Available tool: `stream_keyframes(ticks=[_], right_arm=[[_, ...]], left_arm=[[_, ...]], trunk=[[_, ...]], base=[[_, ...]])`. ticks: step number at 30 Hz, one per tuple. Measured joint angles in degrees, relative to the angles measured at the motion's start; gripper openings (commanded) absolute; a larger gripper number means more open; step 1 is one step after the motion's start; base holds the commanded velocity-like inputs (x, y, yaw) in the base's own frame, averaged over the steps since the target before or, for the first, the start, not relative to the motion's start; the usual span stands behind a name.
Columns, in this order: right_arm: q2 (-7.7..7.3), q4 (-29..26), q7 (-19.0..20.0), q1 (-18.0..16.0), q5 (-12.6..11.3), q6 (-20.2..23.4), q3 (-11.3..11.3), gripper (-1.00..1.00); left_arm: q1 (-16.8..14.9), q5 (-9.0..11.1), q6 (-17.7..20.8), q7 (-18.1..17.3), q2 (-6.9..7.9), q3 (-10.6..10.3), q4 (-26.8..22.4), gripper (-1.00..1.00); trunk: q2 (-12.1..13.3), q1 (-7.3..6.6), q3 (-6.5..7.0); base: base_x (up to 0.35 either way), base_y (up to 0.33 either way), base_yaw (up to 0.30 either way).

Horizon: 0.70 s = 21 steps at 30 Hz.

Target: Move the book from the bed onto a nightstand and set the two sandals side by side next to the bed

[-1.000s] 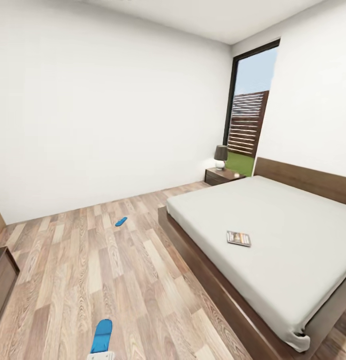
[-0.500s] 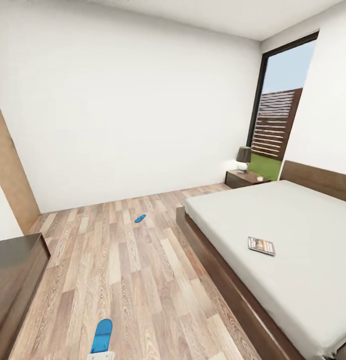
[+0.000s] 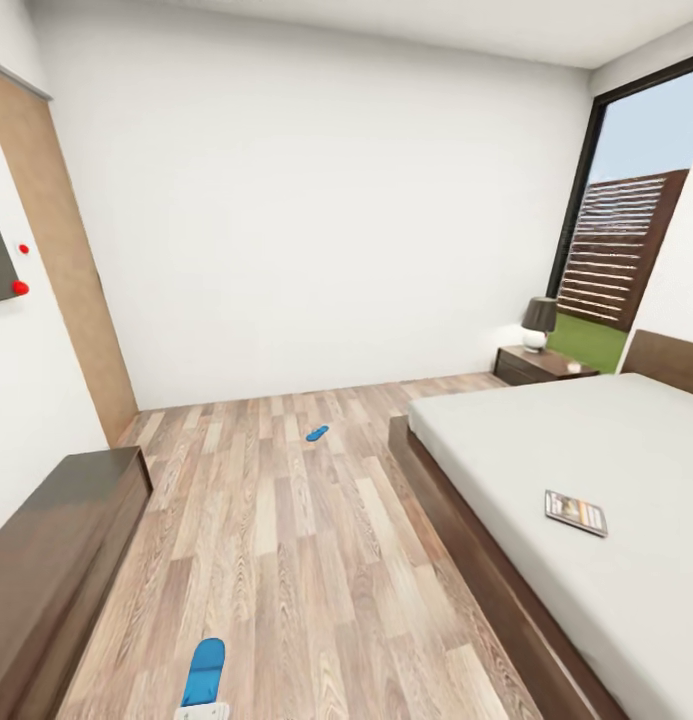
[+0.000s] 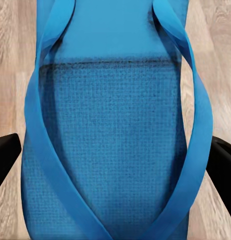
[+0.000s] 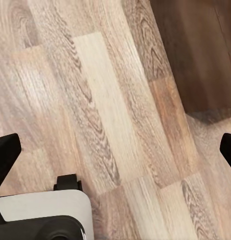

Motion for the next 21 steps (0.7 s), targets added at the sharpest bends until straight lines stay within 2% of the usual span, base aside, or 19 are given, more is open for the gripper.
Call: stream_keyframes(ticks=[15,21], right_arm=[[0.02,0.0,0.0,0.0,0.0,0.0,0.0,1.0],[0.0,0.0,0.0,0.0,0.0,0.0,0.0,1.0]], left_arm=[[0.0,0.1,0.0,0.0,-0.03,0.0,0.0,-1.0],[0.0,0.1,0.0,0.0,-0.02,0.0,0.0,-1.0]], trunk=[[0.0,0.0,0.0],[0.0,-0.01,0.0]], base=[[0.0,0.0,0.277],[0.029,0.0,0.188]])
